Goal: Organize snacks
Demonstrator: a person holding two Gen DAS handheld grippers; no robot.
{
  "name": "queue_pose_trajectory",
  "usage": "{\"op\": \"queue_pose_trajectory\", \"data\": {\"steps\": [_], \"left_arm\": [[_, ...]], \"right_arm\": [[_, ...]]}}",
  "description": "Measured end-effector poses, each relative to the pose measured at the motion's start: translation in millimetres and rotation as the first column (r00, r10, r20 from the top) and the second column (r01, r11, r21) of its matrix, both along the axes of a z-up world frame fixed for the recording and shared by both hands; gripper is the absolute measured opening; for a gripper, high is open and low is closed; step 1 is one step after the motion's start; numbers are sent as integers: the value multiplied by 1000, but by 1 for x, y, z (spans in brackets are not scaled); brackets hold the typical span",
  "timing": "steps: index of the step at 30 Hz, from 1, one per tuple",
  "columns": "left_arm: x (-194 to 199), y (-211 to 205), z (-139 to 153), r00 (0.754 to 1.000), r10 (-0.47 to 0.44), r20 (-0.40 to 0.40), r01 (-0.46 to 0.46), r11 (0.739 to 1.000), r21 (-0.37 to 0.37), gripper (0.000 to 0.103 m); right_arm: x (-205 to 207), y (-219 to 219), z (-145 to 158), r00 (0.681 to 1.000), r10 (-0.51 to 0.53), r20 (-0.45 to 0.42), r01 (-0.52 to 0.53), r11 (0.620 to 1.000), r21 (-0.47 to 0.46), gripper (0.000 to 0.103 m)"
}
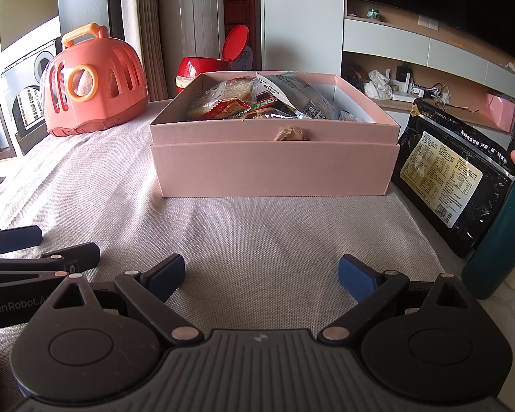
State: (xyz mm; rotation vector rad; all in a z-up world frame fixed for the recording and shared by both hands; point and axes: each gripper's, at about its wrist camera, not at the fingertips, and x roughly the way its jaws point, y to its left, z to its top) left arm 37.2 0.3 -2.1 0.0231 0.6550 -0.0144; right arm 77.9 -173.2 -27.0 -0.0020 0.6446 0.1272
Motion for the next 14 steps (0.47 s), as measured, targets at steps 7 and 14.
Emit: {"op": "queue_pose_trajectory", "data": {"steps": [7,14], "left_arm": [[0,0,0,1000,-2,0,2,1000,3,82],[0,1,0,1000,-6,1,6,1000,3,82]], "right_arm": [[0,0,0,1000,0,0,0,1000,0,97],[0,0,0,1000,0,0,0,1000,0,97]]}}
